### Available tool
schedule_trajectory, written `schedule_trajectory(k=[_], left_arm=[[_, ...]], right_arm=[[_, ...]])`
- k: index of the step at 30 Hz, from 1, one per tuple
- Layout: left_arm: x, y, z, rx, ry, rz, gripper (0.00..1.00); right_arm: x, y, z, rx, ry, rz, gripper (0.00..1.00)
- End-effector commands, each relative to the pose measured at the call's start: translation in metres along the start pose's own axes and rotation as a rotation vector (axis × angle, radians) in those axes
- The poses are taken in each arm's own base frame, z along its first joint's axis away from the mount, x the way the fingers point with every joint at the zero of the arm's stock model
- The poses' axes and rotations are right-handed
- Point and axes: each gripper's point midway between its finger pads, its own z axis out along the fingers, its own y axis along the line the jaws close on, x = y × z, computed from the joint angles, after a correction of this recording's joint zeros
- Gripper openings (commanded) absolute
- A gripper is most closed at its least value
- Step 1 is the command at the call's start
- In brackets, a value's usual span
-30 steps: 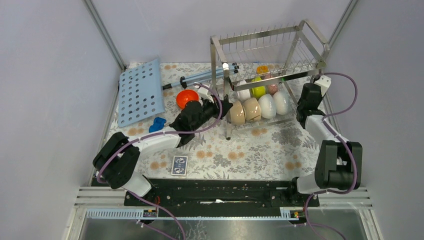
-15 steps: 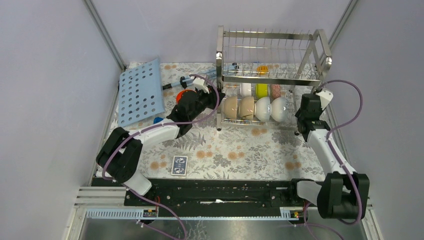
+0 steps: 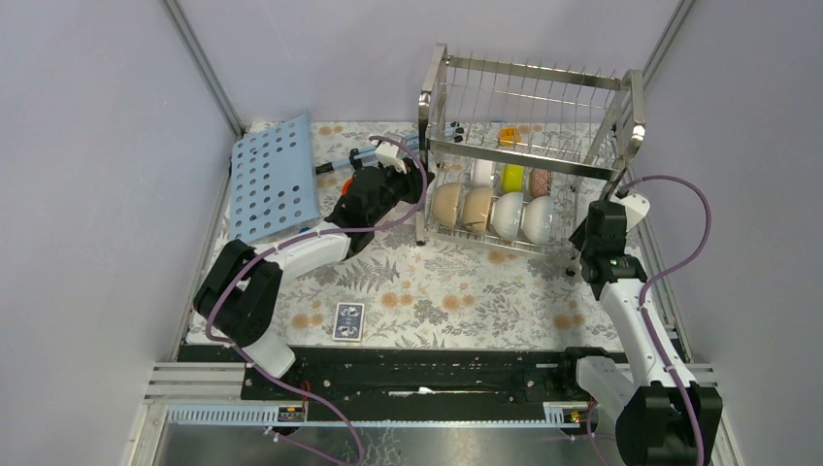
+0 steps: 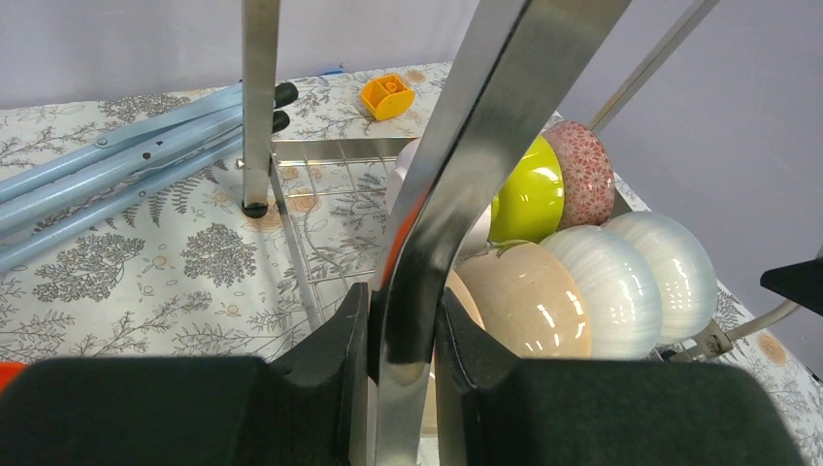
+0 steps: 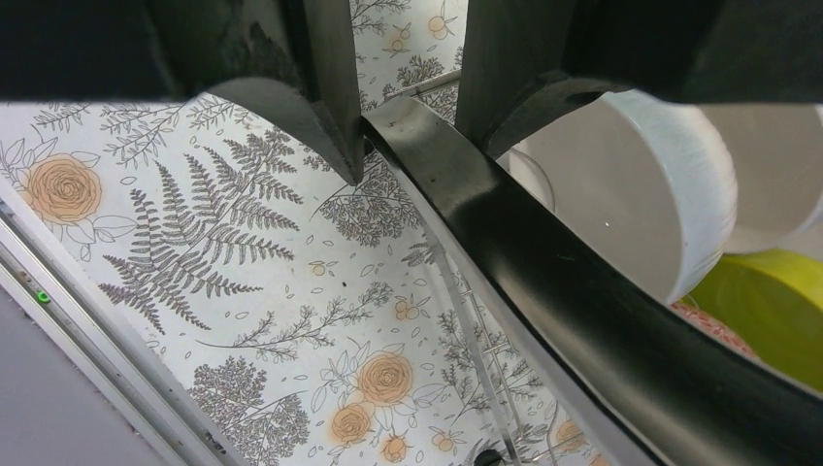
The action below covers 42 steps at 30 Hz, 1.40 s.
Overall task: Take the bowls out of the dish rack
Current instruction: Adjust the dish rack at the center of the board.
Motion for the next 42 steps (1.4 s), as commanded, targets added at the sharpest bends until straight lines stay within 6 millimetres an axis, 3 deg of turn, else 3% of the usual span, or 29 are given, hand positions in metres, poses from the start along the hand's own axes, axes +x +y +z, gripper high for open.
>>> schedule_trajectory(k=[1,9,20,27,29,35,42], left_arm=[[0.045,0.06,-0.002,-0.228,0.135,-0.046,0.0],[0.041,0.06,-0.011,-0.226,0.113,-0.063,0.0],[0.042,0.082,-0.028,-0.298,0.09,-0.103,0.0],[0.039,0.079,-0.032,-0.291,0.089,-0.126,0.0],[0.036,0.077,-0.035,-0.289,0.083,-0.132,0.06],[0.032,0.068,-0.042,-0.256,0.088,-0.14,0.43],[0.028,0.06,-0.048,-0.225,0.093,-0.142,0.63]], right_arm=[[-0.01,0.014,-0.012,-0.072,-0.028,0.128,0.08],[-0.008,0.024,-0.013,-0.107,-0.031,0.091,0.14],[-0.011,0.057,-0.001,-0.188,0.064,0.084,0.18],[-0.013,0.062,-0.004,-0.205,0.087,0.071,0.36],[-0.016,0.06,-0.008,-0.205,0.074,0.071,0.45],[-0.017,0.047,-0.024,-0.191,0.057,0.06,0.63],[-0.016,0.039,-0.038,-0.186,0.06,0.052,0.74]])
